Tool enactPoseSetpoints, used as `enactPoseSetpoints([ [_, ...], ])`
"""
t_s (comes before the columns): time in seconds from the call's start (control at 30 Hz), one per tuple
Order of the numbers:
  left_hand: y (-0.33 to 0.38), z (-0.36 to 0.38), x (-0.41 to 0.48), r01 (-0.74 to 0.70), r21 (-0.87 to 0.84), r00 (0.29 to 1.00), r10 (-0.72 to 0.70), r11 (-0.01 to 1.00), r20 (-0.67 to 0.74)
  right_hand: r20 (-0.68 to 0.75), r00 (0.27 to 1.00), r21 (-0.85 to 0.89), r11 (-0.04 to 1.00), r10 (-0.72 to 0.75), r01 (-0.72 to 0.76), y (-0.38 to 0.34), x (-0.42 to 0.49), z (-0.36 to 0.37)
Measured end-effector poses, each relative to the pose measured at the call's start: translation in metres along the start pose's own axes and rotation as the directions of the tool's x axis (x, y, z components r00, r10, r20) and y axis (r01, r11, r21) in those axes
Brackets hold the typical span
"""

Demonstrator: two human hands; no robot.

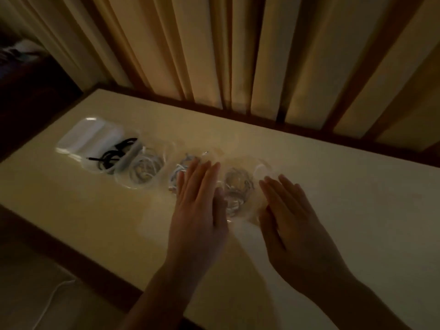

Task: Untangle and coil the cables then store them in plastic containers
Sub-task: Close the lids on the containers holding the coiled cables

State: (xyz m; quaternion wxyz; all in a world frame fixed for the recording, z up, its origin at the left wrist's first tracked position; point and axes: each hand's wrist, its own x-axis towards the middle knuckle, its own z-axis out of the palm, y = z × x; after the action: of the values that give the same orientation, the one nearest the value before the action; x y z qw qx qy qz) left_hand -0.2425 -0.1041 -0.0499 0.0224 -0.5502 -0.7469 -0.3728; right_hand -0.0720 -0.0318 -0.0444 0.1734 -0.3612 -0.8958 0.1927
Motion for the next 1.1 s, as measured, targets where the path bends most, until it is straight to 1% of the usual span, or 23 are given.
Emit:
enactPoseSetpoints([
  [0.03,-0.001,-0.016,0.006,0.039,-0.007,0.998,-0.038,0.999,0.04,0.029,1.0,0.042,0.999,0.005,-0.006,-0.013,0.004,-0.006],
  [0.1,-0.002,-0.036,0.009,0.074,-0.008,0.992,-0.072,0.997,0.105,0.068,0.998,0.093,0.996,-0.006,0.0,-0.032,0.005,-0.008],
  [0.13,0.0,-0.062,0.018,0.114,-0.002,0.984,-0.113,0.993,0.134,0.093,0.995,0.126,0.992,-0.026,0.014,-0.053,0.014,-0.019],
  [0.27,-0.015,-0.117,0.037,0.167,-0.008,0.974,-0.164,0.986,0.155,0.096,0.992,0.186,0.98,-0.082,0.063,-0.109,0.049,-0.028],
  [0.3,-0.024,-0.128,0.042,0.196,-0.01,0.971,-0.193,0.981,0.144,0.093,0.992,0.201,0.977,-0.09,0.07,-0.125,0.063,-0.028],
  [0.37,-0.045,-0.15,0.055,0.304,-0.022,0.947,-0.299,0.952,0.115,0.098,0.99,0.243,0.967,-0.099,0.073,-0.154,0.092,-0.025],
  [0.47,-0.1,-0.183,0.082,0.458,0.001,0.887,-0.456,0.889,0.07,0.155,0.981,0.267,0.961,-0.12,0.075,-0.197,0.144,-0.004],
  [0.6,-0.209,-0.216,0.128,0.591,0.104,0.8,-0.598,0.8,0.055,0.271,0.96,0.226,0.974,-0.069,0.007,-0.24,0.228,0.052],
  [0.67,-0.267,-0.224,0.152,0.642,0.199,0.739,-0.666,0.741,0.095,0.321,0.947,0.178,0.984,-0.03,-0.029,-0.26,0.27,0.083],
  [0.73,-0.317,-0.222,0.171,0.659,0.315,0.664,-0.725,0.683,0.183,0.367,0.93,0.105,0.992,0.024,-0.068,-0.275,0.307,0.112],
  [0.8,-0.353,-0.214,0.18,0.656,0.354,0.605,-0.745,0.667,0.282,0.411,0.908,0.037,0.994,0.075,-0.099,-0.285,0.331,0.134],
  [0.93,-0.39,-0.199,0.186,0.64,0.356,0.576,-0.731,0.681,0.365,0.428,0.893,-0.029,0.99,0.139,-0.14,-0.291,0.354,0.162],
  [1.0,-0.396,-0.2,0.188,0.684,0.271,0.574,-0.729,0.677,0.374,0.402,0.902,-0.053,0.987,0.159,-0.15,-0.29,0.357,0.165],
  [1.1,-0.403,-0.206,0.19,0.73,0.119,0.599,-0.713,0.673,0.364,0.333,0.922,-0.065,0.981,0.195,-0.184,-0.289,0.36,0.161],
])
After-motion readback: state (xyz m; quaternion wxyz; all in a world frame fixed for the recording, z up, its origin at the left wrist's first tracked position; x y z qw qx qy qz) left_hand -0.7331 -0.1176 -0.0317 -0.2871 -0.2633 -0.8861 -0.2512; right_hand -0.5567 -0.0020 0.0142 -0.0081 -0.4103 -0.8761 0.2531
